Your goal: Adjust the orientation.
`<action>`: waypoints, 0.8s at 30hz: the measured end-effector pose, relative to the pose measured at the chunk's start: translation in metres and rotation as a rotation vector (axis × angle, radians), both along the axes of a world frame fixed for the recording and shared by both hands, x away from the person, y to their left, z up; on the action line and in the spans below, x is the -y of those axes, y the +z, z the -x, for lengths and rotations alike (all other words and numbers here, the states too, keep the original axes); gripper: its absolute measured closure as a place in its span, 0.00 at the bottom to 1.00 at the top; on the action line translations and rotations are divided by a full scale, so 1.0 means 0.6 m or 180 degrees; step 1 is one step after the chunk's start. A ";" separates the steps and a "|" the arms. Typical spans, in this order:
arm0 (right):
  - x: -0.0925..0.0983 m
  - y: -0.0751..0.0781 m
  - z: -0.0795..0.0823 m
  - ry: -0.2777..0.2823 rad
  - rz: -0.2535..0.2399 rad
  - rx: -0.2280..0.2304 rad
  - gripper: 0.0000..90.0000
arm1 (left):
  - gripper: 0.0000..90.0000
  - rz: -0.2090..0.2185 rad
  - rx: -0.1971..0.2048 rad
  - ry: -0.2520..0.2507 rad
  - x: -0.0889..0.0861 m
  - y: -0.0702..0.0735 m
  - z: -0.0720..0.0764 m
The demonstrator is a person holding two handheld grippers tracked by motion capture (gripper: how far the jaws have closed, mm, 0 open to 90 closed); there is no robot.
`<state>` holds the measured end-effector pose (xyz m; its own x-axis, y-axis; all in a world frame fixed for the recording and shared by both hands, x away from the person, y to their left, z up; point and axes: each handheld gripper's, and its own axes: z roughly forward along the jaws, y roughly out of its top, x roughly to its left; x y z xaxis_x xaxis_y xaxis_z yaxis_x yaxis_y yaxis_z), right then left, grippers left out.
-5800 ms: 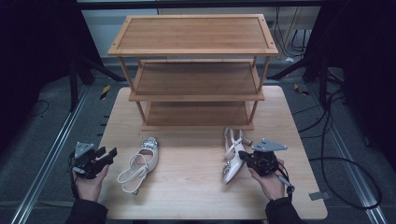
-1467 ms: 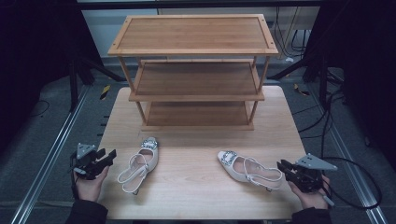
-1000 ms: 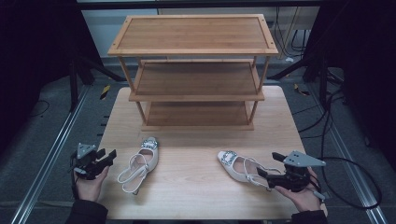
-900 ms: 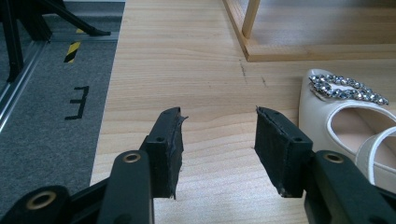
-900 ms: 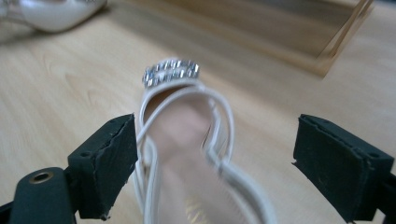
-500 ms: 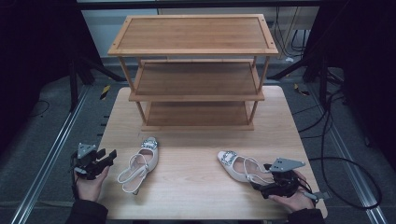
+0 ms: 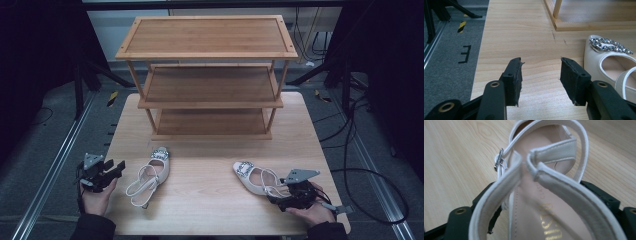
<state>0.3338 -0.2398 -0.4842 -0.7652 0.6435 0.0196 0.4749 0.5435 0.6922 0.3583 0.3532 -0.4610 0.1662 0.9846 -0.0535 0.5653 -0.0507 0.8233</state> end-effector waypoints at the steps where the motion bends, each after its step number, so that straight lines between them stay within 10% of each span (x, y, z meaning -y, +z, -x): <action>1: 0.002 0.001 -0.002 0.0031 -0.0027 -0.0046 0.33 | 0.57 -0.0002 0.0002 -0.0002 0.000 0.000 0.000; 24: -0.066 0.029 -0.012 -0.0287 -0.0632 0.0016 0.44 | 0.58 0.0022 0.0017 0.0007 -0.004 0.001 0.001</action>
